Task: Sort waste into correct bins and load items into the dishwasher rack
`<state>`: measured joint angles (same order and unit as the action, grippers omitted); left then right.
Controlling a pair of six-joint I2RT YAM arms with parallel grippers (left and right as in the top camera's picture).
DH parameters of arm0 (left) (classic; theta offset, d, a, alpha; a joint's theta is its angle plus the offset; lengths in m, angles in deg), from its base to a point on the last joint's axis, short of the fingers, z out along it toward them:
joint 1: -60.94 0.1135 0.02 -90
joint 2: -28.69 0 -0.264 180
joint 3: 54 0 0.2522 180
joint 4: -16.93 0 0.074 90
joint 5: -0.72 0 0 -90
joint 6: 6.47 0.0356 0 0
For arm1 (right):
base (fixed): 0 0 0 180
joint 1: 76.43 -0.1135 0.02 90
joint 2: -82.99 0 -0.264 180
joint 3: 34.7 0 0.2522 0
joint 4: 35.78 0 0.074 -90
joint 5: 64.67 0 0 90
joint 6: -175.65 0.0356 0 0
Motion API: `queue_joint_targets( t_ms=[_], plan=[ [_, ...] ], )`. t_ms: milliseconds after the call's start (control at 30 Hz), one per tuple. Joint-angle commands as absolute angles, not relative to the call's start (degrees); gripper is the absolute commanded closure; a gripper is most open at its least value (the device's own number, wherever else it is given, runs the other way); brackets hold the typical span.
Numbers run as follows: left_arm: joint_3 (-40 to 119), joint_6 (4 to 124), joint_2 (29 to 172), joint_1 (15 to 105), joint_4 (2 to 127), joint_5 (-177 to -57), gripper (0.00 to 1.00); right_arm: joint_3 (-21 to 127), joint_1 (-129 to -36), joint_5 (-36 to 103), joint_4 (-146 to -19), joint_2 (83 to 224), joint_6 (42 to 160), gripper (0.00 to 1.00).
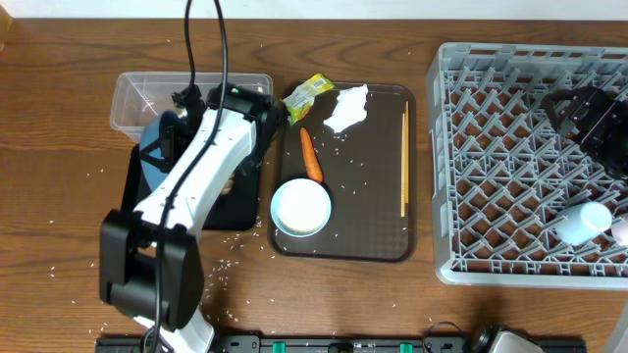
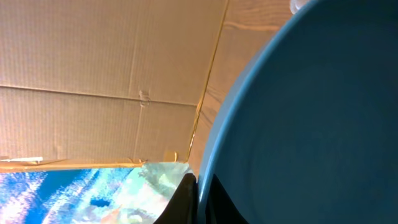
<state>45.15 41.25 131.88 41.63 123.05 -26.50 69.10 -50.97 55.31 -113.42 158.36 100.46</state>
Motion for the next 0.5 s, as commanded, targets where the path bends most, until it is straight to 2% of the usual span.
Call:
queue_joint_targets(
  t_ms=[0, 133, 233, 300, 400, 467],
  plan=[
    [46.96, 39.37, 129.15, 41.74, 127.58, -24.71, 0.94, 69.15, -51.46, 55.79, -113.72, 158.36, 99.72, 0.08],
    [51.81, 39.37, 125.92, 41.71, 127.53, -31.59, 0.94, 69.15, -52.24, 57.69, -113.66, 158.36, 98.45, 0.09],
    [58.57, 42.63, 121.68, 41.71, 126.66, -37.49, 0.94, 69.15, -54.76, 67.92, -112.78, 158.36, 93.49, 0.12],
    [62.92, 47.77, 118.03, 41.63, 121.08, -46.76, 0.94, 69.15, -57.69, 74.22, -112.02, 158.36, 89.58, 0.12],
    [64.49, 59.92, 112.28, 41.6, 108.06, -67.74, 0.94, 69.15, -64.72, 75.75, -110.46, 158.36, 88.46, 0.12],
    [64.47, 60.99, 109.81, 41.15, 102.35, -75.59, 0.94, 69.15, -69.99, 75.73, -109.0, 158.38, 88.09, 0.12]
  ],
)
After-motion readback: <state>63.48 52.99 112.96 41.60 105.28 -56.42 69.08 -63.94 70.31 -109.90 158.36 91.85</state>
